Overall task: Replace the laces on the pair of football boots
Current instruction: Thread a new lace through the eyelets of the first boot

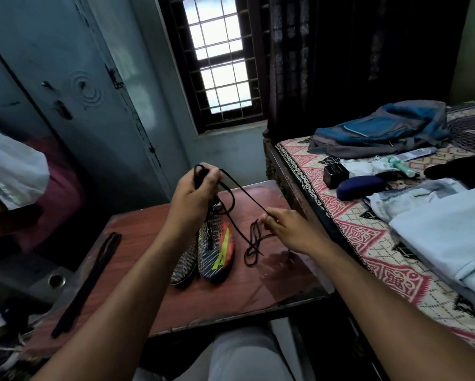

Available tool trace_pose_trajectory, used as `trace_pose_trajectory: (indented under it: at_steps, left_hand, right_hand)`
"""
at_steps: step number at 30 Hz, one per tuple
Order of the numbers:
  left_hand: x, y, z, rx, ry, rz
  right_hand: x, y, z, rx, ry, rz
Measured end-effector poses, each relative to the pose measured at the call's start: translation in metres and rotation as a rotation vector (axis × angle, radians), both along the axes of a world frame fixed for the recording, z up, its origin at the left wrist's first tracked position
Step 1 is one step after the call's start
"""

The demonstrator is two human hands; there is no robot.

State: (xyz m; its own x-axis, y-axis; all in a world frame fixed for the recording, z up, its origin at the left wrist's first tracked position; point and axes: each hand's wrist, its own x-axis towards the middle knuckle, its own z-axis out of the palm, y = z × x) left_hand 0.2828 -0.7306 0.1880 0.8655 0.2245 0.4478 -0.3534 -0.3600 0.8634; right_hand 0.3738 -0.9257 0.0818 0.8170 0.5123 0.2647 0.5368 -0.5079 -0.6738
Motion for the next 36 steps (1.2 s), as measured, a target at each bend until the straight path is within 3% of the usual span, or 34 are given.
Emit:
trace_pose_trajectory:
  at_steps: [5, 11, 16, 18, 22, 24, 30, 36]
  left_hand:
    - [-0.005, 0.015, 0.006, -0.258, -0.148, 0.017]
    - [-0.011, 0.030, 0.012, -0.345, -0.265, 0.078]
    - [-0.014, 0.038, 0.010, -0.416, -0.294, 0.163]
    - [-0.011, 0.043, 0.003, -0.347, -0.236, 0.217]
    - [0.001, 0.051, -0.027, 0.153, 0.135, 0.338]
    - [-0.002, 0.043, -0.044, 0.322, 0.225, 0.358]
    - [-0.009, -0.001, -0.065, 0.443, 0.104, 0.097]
    - [-0.004, -0.006, -0.074, 0.416, 0.032, 0.049]
  right_hand:
    - [0.010, 0.003, -0.018, -0.090, 0.070, -0.013]
    - [0.013, 0.006, -0.021, -0.091, 0.092, -0.043]
    - [0.010, 0.005, -0.016, 0.008, 0.245, -0.027]
    - [0.004, 0.006, -0.010, 0.055, 0.283, 0.016]
    - [-0.008, 0.012, 0.006, 0.081, 0.232, 0.124]
    - [-0.015, 0.015, 0.014, 0.106, 0.204, 0.155]
    - [-0.021, 0.020, 0.019, 0.168, 0.123, 0.158]
    - [-0.018, 0.017, 0.023, 0.146, 0.070, 0.111]
